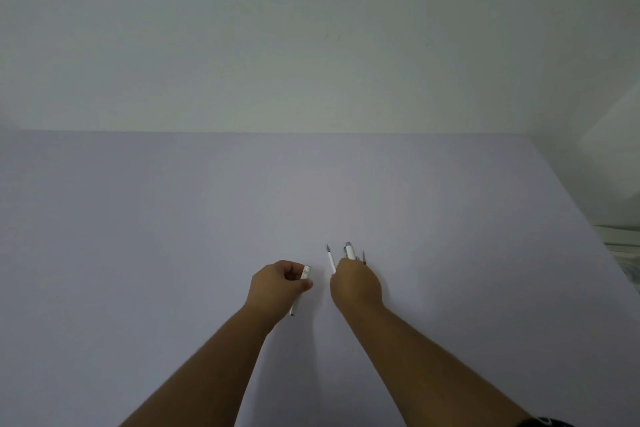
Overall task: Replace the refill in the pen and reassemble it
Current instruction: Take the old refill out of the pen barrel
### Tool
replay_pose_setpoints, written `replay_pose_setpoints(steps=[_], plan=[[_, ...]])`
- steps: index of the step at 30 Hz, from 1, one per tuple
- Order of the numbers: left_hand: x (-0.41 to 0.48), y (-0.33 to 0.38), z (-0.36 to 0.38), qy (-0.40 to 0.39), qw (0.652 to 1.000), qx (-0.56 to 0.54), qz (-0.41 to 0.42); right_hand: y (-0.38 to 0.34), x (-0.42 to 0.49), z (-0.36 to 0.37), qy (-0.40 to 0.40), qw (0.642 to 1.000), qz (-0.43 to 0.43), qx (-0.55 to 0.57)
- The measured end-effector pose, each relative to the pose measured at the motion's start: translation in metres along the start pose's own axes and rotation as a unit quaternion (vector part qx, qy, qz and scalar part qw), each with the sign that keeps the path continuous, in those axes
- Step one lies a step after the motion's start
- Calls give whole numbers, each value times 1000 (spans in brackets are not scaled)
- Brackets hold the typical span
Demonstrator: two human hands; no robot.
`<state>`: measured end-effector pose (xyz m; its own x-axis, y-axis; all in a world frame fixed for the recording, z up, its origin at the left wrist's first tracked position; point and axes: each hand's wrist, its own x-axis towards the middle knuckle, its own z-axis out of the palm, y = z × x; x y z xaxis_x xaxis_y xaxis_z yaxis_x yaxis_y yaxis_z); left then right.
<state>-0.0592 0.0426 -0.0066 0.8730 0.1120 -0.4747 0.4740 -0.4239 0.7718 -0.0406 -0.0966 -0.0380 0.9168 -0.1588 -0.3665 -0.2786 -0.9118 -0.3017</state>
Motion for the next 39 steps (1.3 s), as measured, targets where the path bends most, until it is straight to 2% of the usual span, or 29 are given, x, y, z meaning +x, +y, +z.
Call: replay_pose_setpoints(steps=[3, 6, 9, 12, 26, 33, 35, 37, 39], plan=[[-1, -2, -2, 2, 1000, 11, -5, -1, -2, -3, -6, 998, 30, 56], [-2, -1, -1, 1, 1000, 27, 1, -1, -4, -11, 15, 983, 20, 182], [-2, 4, 3, -3, 999, 44, 11, -2, -7, -24, 36, 930, 20, 366], [-3, 8, 8, -12, 998, 60, 20, -1, -11, -37, 34, 883, 38, 467], [-14, 23, 25, -21, 998, 29, 49, 25, -23, -45, 6, 863, 1, 505], [-21, 33, 30, -38, 997, -12, 58, 31, -25, -46, -26, 850, 11, 526], [-21, 36, 31, -38, 997, -8, 64, 32, -26, -49, -29, 835, 13, 549], [-21, 38, 31, -39, 997, -2, 66, 32, -24, -56, -8, 808, 26, 589], [-21, 38, 32, -42, 997, 7, 67, 33, -21, -64, 18, 798, 22, 602]])
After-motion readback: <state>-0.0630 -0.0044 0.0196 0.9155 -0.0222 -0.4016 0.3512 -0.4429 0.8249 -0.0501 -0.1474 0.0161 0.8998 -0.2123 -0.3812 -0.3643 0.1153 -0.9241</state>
